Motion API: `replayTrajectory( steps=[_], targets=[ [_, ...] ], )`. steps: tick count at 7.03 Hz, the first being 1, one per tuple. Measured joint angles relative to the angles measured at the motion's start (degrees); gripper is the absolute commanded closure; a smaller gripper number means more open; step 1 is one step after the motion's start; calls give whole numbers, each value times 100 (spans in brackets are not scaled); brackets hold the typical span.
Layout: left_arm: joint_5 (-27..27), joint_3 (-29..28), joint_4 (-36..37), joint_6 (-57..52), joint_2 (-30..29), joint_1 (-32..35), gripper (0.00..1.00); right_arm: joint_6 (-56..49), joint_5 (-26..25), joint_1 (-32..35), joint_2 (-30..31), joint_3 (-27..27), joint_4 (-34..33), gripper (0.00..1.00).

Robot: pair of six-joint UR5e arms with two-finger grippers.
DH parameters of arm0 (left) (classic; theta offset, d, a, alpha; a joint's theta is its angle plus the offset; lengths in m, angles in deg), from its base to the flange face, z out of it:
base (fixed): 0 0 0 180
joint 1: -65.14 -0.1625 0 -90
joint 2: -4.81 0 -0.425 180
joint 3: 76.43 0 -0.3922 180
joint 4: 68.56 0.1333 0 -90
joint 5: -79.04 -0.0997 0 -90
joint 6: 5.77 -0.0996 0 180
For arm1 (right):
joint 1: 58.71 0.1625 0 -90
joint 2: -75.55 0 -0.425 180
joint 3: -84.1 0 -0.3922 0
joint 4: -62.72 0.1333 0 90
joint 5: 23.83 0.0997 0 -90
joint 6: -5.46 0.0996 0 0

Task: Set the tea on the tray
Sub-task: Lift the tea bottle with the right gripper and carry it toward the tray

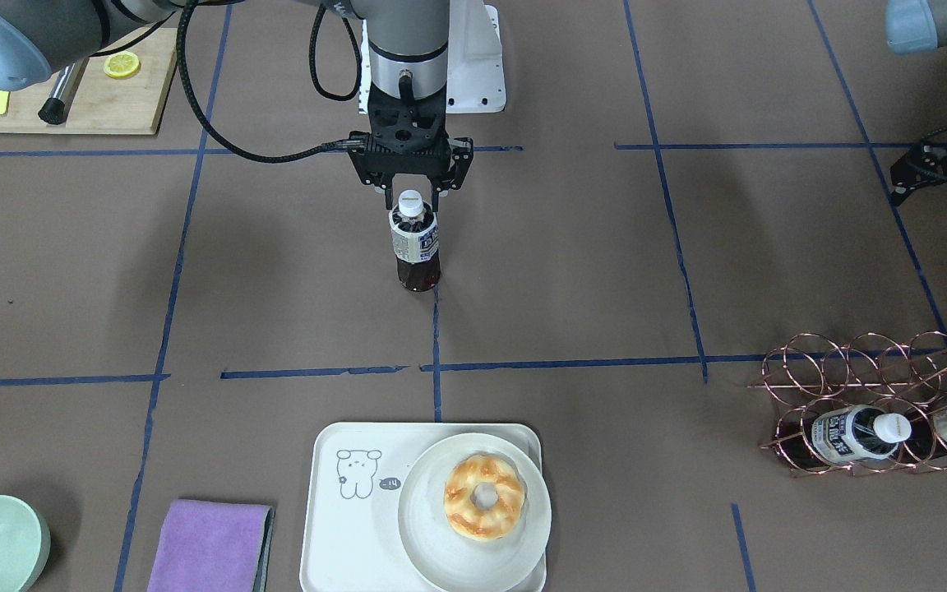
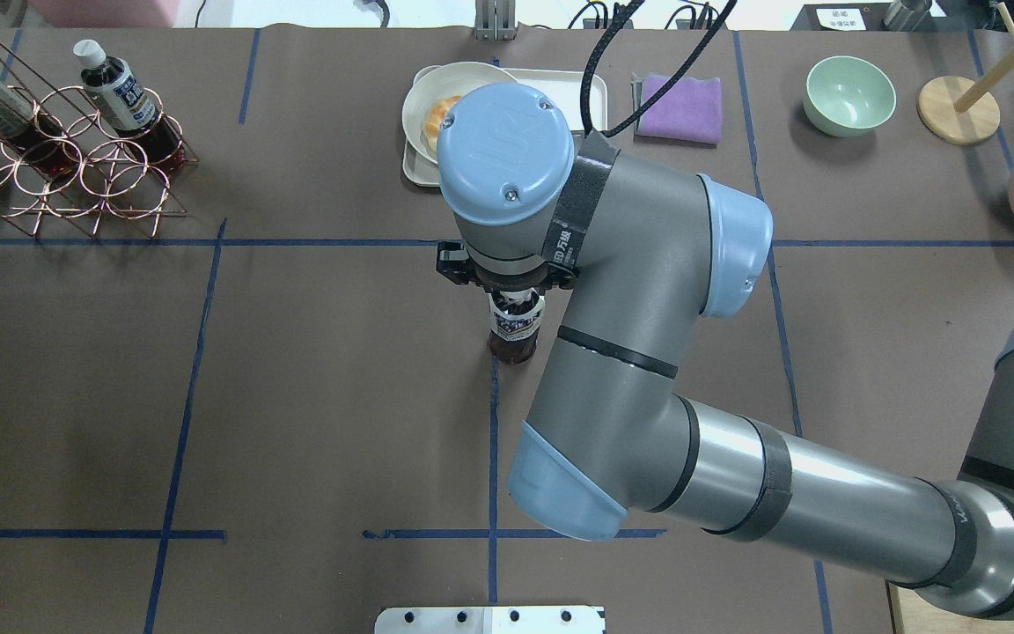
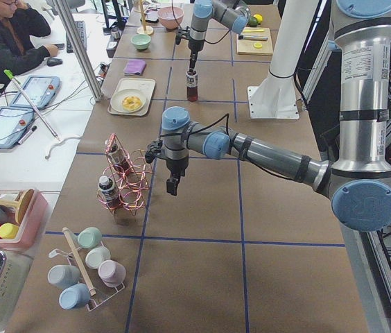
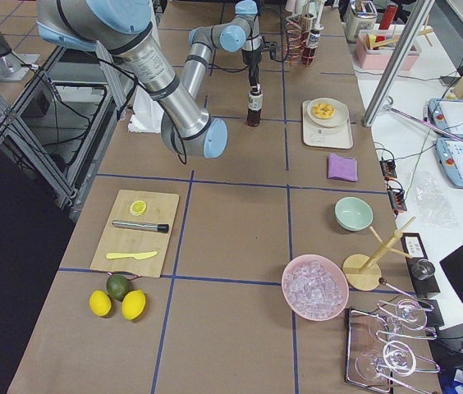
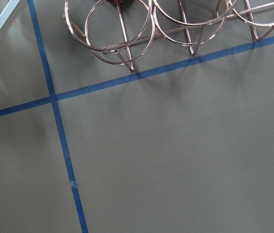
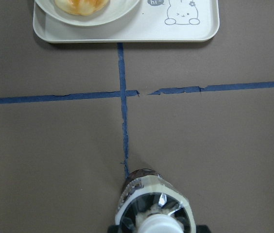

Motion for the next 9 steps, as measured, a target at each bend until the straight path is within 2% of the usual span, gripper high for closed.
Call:
replayTrajectory(
  steps=[1, 3, 6, 9],
  targets=[
    [0, -2, -1, 7, -15, 0, 0, -10, 9, 0, 6, 2, -2, 55],
    [0, -1, 2, 23, -44, 0, 0, -18, 25, 0, 19, 3, -18, 99],
    [0, 0, 3, 26, -49, 0, 0, -15, 90, 95, -2, 49, -55, 100],
    [0, 7, -5, 40, -52, 6, 0, -303, 375, 812, -273, 26, -13, 100]
  ],
)
